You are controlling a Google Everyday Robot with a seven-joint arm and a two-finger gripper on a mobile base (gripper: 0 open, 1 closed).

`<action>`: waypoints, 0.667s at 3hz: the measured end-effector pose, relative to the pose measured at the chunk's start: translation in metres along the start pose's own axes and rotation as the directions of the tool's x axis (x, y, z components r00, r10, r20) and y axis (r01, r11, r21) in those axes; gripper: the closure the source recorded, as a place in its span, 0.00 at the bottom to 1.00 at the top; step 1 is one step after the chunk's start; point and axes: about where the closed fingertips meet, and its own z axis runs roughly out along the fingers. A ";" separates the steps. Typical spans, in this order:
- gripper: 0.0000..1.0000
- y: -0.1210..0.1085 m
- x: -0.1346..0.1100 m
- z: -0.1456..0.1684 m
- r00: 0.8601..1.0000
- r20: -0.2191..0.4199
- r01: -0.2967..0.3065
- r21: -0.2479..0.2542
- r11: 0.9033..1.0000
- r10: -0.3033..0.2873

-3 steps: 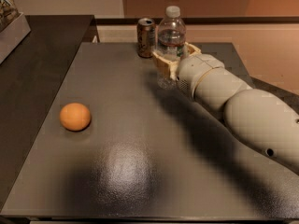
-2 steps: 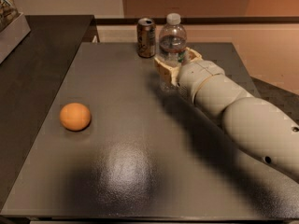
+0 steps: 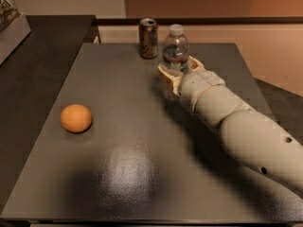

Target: Place water bottle upright

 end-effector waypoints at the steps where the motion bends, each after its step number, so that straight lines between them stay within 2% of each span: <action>1: 0.82 -0.001 -0.010 0.001 1.000 -0.008 -0.018 -0.022 1.000 0.018; 2: 0.60 -0.001 -0.017 0.001 0.999 -0.023 -0.040 -0.048 0.998 0.039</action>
Offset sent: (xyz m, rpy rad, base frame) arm 0.0010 -0.0054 -0.0314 0.0827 -0.0176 -0.0885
